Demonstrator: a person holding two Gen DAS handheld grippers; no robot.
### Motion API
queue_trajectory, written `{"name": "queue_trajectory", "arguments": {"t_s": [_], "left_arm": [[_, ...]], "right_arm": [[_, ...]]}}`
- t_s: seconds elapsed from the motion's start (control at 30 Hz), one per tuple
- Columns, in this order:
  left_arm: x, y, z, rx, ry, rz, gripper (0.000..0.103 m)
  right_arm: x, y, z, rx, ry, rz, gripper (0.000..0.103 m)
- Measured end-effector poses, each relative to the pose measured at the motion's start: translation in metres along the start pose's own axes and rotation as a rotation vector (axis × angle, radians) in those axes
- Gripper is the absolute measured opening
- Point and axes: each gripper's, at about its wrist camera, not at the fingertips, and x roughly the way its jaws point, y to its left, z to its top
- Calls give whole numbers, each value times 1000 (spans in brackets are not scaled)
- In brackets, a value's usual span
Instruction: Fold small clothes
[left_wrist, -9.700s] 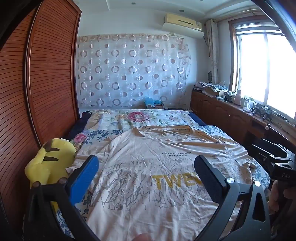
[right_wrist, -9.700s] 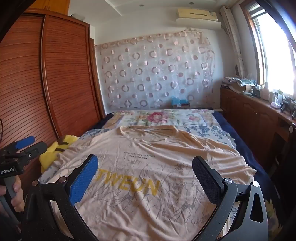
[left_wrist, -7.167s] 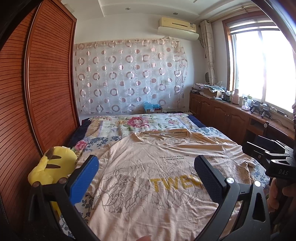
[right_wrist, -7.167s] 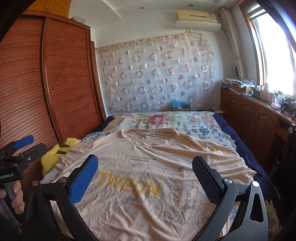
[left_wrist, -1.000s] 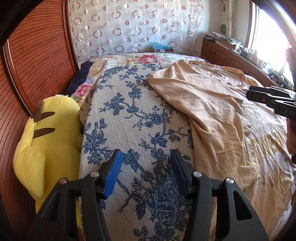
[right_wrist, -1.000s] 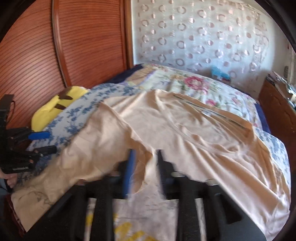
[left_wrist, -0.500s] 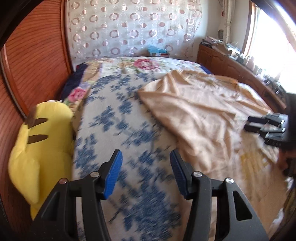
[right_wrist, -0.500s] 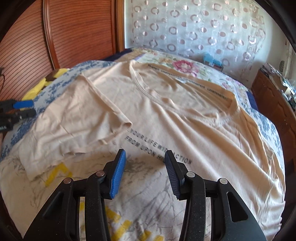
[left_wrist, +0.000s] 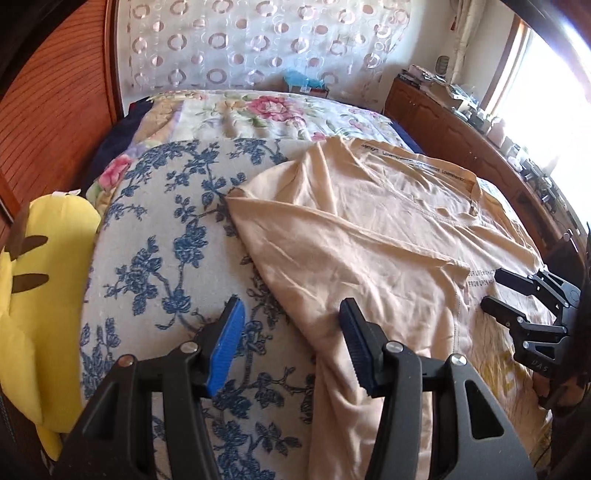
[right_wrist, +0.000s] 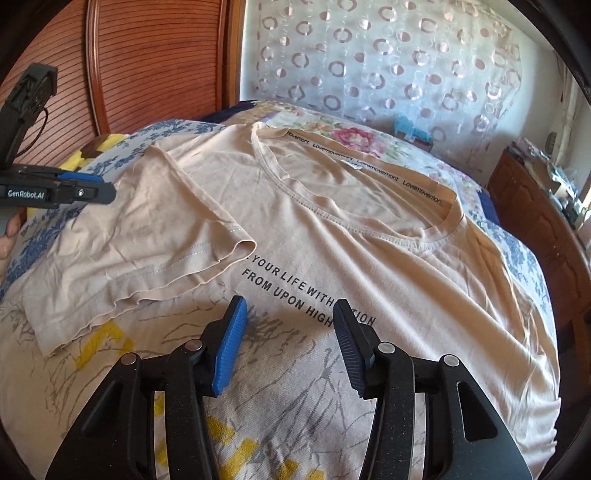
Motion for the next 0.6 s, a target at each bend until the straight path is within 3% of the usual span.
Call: {"name": "queue_trajectory", "arguments": {"t_s": [0.17, 0.27, 0.47, 0.6], "left_arm": [[1, -9, -1, 50, 12, -26, 19], [0, -13, 0, 69, 9, -29, 6], [-17, -5, 9, 65, -96, 100, 2], [-18, 10, 17, 47, -73, 77, 2]], "right_arm": [[0, 0, 0, 6, 2, 8, 50], [0, 0, 0, 3, 1, 4, 50], [0, -1, 0, 2, 0, 4, 50], [0, -1, 0, 3, 1, 6, 50]]}}
